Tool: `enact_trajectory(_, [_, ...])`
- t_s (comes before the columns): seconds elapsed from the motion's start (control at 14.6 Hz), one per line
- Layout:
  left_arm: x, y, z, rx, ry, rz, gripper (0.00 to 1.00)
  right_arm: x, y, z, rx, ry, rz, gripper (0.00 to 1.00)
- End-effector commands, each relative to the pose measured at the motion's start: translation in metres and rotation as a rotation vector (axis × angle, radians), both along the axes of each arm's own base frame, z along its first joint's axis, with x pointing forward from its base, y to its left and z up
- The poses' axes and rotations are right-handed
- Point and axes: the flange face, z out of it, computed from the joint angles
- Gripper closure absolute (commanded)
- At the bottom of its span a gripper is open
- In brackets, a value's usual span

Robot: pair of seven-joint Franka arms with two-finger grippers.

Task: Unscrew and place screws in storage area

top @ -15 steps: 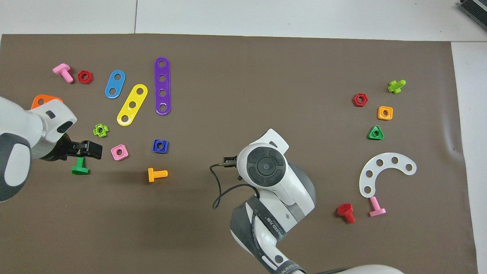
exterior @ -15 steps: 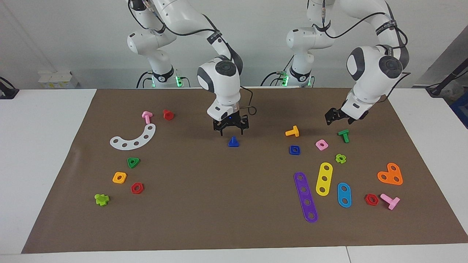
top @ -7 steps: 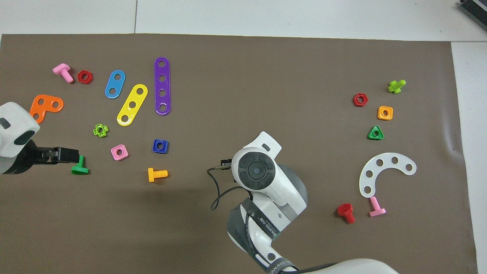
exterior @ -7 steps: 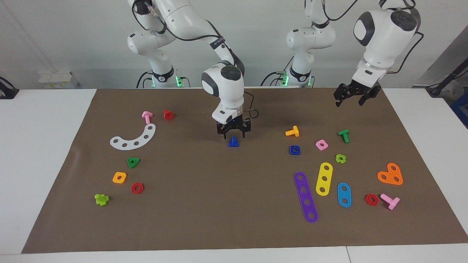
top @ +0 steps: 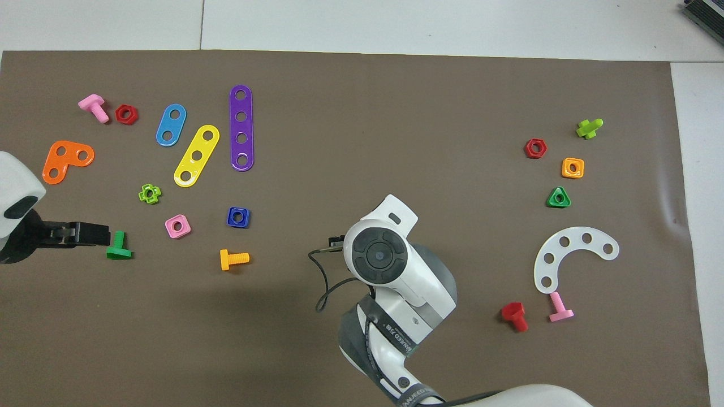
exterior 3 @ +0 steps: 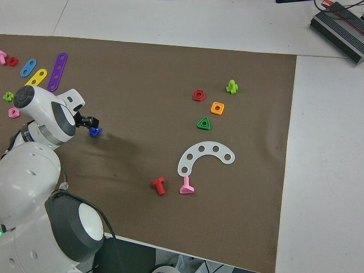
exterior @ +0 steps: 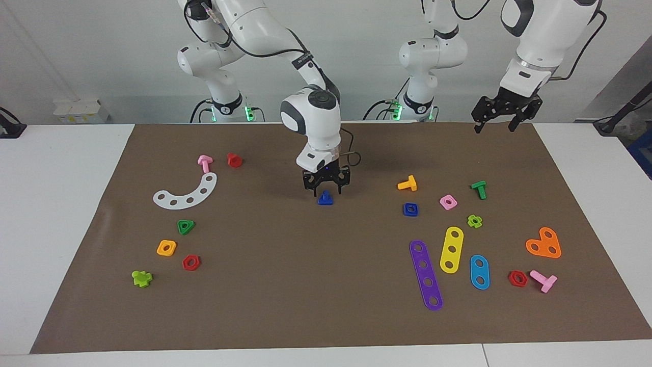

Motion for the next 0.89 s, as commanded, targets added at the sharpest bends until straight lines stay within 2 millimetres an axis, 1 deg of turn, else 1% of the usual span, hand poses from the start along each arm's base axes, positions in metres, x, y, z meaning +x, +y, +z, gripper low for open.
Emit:
enact_trajectory(0.0, [0.003, -0.003, 0.009, -0.018, -0.001, -0.005, 0.00, 0.001, -0.005, -0.006, -0.004, -0.019, -0.004, 0.18])
enact_trajectory(0.07, [0.004, -0.003, 0.009, -0.018, -0.007, -0.005, 0.00, -0.001, -0.005, -0.008, -0.008, -0.014, -0.001, 0.20])
enact_trajectory(0.27, [0.005, -0.004, 0.010, -0.018, -0.012, -0.008, 0.00, -0.003, -0.005, -0.012, -0.003, -0.018, 0.002, 0.36])
enact_trajectory(0.34, [0.005, -0.004, 0.010, -0.018, -0.012, -0.006, 0.00, -0.002, -0.006, -0.012, -0.002, -0.018, 0.000, 0.44])
enact_trajectory(0.41, [0.004, -0.003, 0.009, -0.018, -0.010, -0.005, 0.00, -0.002, -0.006, -0.012, -0.003, -0.018, 0.001, 0.54])
enact_trajectory(0.68, [0.004, -0.004, 0.008, -0.018, -0.010, -0.009, 0.00, -0.001, -0.007, -0.010, -0.001, -0.022, -0.002, 1.00])
enact_trajectory(0.75, [0.004, -0.004, 0.008, -0.018, -0.010, -0.012, 0.00, 0.004, -0.014, -0.005, 0.000, -0.026, -0.016, 1.00])
enact_trajectory(0.82, [0.004, -0.004, 0.008, -0.018, -0.012, -0.012, 0.00, 0.013, -0.027, 0.001, 0.001, -0.031, -0.034, 1.00])
